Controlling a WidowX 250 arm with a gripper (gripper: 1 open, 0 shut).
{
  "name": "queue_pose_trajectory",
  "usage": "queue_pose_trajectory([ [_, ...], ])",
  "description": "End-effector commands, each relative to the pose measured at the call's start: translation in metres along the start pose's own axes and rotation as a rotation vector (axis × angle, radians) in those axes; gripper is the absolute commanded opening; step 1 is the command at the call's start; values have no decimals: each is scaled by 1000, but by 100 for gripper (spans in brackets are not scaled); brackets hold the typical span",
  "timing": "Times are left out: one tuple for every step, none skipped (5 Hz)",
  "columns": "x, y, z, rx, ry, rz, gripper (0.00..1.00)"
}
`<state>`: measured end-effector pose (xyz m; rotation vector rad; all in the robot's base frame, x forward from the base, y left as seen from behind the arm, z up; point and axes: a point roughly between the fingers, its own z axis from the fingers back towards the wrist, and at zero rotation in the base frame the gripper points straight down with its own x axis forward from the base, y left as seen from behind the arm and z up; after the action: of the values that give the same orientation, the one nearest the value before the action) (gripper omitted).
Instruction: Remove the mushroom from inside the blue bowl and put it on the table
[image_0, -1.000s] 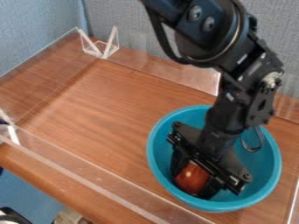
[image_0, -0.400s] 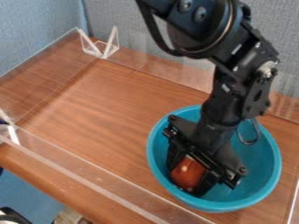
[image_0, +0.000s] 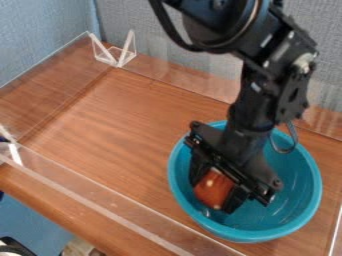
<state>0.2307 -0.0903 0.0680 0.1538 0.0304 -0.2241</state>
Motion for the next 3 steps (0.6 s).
queue_pose_trajectory([
  [7, 11, 33, -12, -93, 33, 0],
  [16, 56, 75, 24, -162, 98, 0],
  [21, 112, 91, 36, -177, 209, 0],
])
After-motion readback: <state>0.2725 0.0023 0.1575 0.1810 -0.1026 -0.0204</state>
